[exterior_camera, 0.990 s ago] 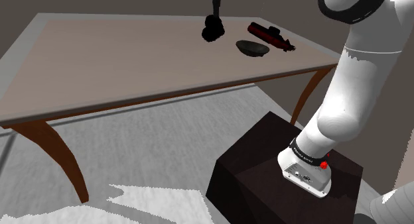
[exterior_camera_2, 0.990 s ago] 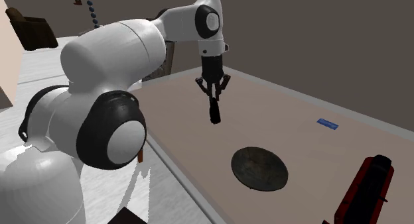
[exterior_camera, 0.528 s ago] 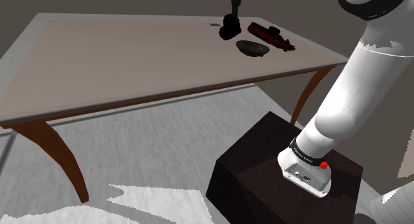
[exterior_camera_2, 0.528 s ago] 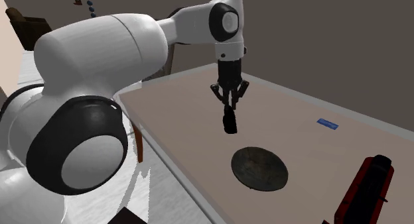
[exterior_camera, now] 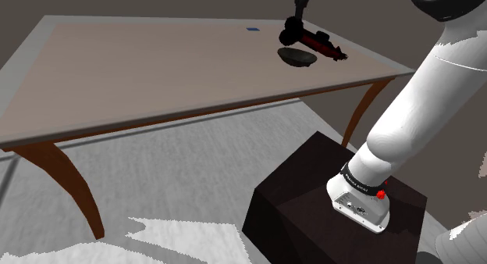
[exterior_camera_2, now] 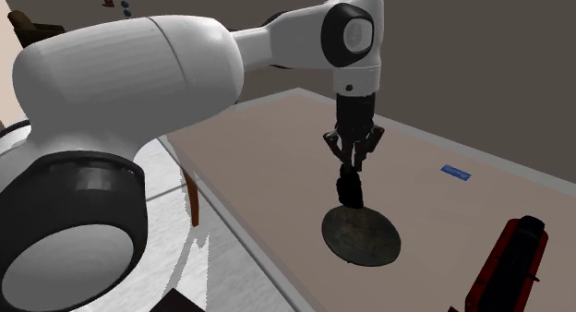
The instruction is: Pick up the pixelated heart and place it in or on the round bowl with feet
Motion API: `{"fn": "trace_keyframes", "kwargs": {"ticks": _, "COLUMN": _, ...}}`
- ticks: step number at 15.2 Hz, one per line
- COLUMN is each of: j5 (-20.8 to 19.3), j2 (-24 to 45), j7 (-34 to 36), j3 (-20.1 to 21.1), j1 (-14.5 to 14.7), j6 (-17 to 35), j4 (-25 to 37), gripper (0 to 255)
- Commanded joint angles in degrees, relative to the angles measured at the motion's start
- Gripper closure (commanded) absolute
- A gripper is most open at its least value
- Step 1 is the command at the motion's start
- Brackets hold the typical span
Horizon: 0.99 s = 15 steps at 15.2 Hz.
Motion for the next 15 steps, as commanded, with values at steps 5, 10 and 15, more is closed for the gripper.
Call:
{"fn": "trace_keyframes", "kwargs": {"ticks": 5, "j5": -0.3, "j2": -0.93, "j7": -7.99, "j3": -3.8, "j1": -4.12, "j6": 0.88, "j4": -0.58, "gripper": 255}}
{"fn": "trace_keyframes", "kwargs": {"ticks": 10, "j5": -0.33, "j2": -1.05, "j7": -11.62, "j3": -5.67, "j1": -6.14, "j6": 2.89, "j4": -2.12, "gripper": 255}}
{"fn": "trace_keyframes", "kwargs": {"ticks": 15, "j5": -0.59, "j2": -2.19, "j7": -10.87, "j3": -5.62, "j1": -6.07, "j6": 7.0, "j4": -7.4, "gripper": 255}}
